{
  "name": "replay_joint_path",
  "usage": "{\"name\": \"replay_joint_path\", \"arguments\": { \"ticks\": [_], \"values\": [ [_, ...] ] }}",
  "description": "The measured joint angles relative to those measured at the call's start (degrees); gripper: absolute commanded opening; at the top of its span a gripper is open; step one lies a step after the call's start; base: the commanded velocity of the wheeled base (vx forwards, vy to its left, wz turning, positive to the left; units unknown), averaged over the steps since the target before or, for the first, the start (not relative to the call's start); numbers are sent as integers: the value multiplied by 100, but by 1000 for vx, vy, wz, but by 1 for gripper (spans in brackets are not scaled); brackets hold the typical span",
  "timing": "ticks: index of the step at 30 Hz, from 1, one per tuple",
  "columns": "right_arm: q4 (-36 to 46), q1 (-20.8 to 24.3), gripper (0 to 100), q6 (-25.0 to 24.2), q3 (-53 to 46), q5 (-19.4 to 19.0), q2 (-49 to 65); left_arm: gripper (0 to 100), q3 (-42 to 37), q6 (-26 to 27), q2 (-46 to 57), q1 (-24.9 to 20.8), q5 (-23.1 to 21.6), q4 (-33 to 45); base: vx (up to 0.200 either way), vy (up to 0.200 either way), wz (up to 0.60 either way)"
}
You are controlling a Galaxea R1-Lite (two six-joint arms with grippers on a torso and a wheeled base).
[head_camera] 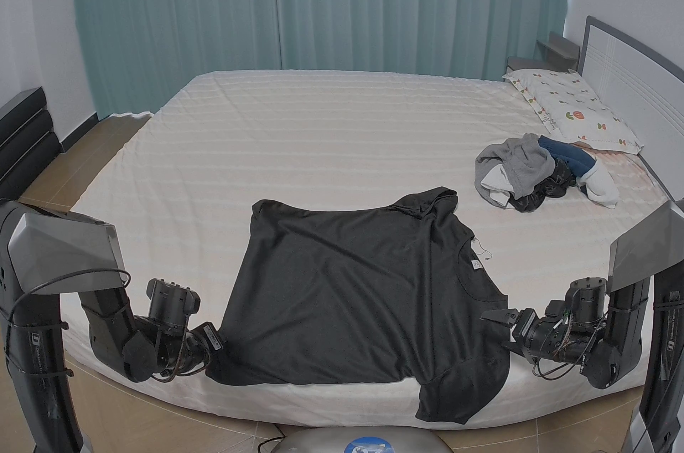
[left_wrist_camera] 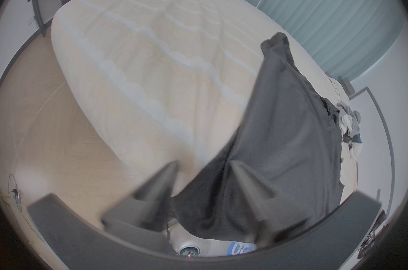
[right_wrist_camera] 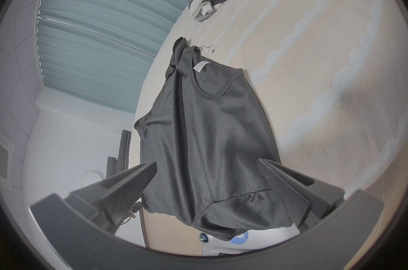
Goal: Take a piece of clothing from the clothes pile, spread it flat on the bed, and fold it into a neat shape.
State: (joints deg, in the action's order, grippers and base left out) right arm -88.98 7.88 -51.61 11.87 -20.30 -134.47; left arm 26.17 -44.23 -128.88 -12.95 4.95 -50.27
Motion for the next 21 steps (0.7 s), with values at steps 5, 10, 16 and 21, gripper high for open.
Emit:
{"name": "replay_joint_path", "arguments": {
  "ticks": [5,10,16,21],
  "values": [
    [-2,-107,100,128,48,2,-23,0,-35,38,33,166,2,24,0,0,0],
    [0,-149,100,385,63,7,-105,0,-44,63,96,273,20,24,0,0,0],
    [0,-165,100,700,99,315,-295,0,-33,173,285,482,22,60,0,0,0],
    [-6,-110,100,917,140,369,-428,0,-33,315,394,653,22,66,0,0,0]
  ]
}}
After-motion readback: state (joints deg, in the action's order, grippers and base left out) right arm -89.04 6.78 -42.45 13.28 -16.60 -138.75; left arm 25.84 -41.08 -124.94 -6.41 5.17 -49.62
